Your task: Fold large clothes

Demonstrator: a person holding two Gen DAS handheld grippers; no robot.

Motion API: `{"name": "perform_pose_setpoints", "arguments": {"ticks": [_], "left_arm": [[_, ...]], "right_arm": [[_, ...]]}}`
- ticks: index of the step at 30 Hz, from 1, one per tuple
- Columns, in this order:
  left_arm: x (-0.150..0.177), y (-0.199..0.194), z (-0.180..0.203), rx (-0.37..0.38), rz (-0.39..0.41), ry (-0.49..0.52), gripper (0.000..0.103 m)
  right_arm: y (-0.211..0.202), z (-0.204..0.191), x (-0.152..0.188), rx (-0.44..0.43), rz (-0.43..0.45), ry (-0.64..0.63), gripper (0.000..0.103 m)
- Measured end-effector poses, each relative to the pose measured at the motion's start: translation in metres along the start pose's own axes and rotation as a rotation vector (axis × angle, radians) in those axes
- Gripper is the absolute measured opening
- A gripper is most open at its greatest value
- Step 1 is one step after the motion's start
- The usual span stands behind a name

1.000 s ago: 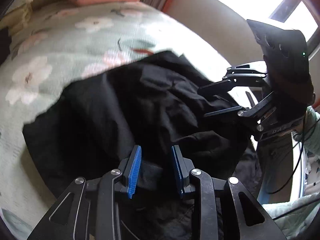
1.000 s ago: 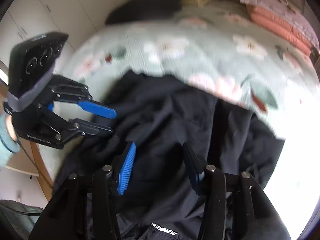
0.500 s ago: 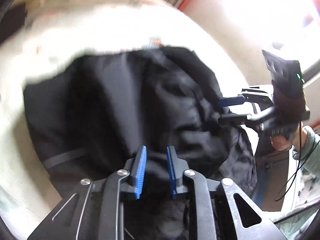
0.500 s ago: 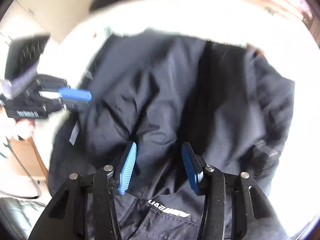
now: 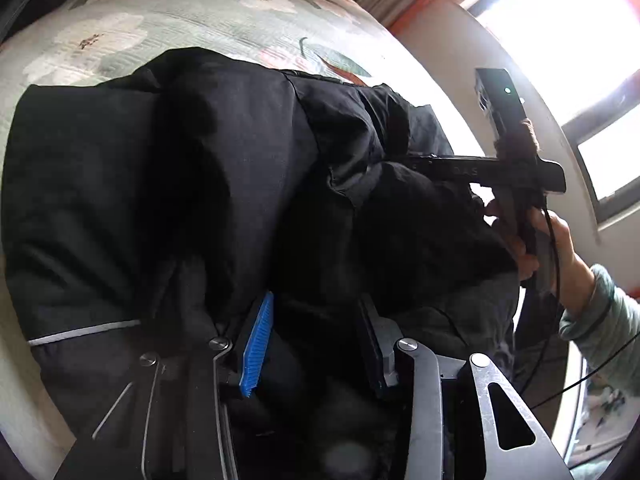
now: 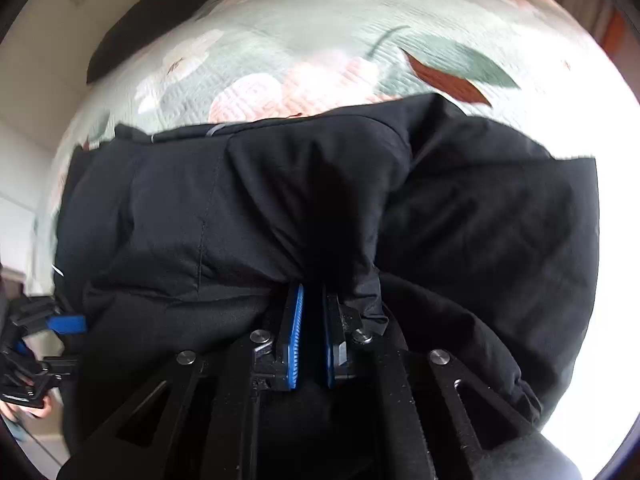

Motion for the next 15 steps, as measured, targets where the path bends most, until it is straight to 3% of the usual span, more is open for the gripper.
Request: {"name": "perform_pose_setpoints", "arguments": {"ticks": [2, 5, 6, 7, 10, 13, 15], "left_arm": [[-0.005, -0.010, 0.005, -0.018, -0.005, 0.017, 0.040], [-0.008, -0.035, 0.026, -0.009, 0.011, 0.069, 0.041], [-0.006, -0.044, 0.033, 0.005, 0.020, 0.076, 0.042], [-0.004, -0.049, 0.037, 0.016, 0.023, 0.073, 0.044], [0.008, -0.049, 0.040, 0.019, 0.013, 0.051, 0.048], [0.026, -0.027, 0.023, -0.013, -0.035, -0.005, 0.047], [0.037, -0.015, 0.008, 0.036, -0.062, -0.064, 0.046]], "right_arm": [[-0.018, -0.005, 0.001, 0.009, 0.000, -0.004, 0.011], [-0.068, -0.029, 0.006, -0.012, 0.047, -0.046, 0.037], [-0.076, -0.041, 0.020, -0.016, 0.071, -0.065, 0.054], [-0.082, -0.047, 0.028, -0.027, 0.085, -0.077, 0.064], [-0.093, -0.074, 0.056, -0.037, 0.076, -0.140, 0.064], [-0.065, -0.095, 0.084, 0.051, -0.016, -0.256, 0.061], [-0.040, -0.093, 0.108, 0.080, -0.063, -0.325, 0.061]]}}
Point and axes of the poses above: each gripper's, at about its wrist camera, not at the fingertips, and y roughly the way its jaws point, z to its right, x to its underside, the point moved 3 cm from there along y, roughly the way its jaws point, and after that the axes turned 13 degrees about z, right-handed, at the moved point
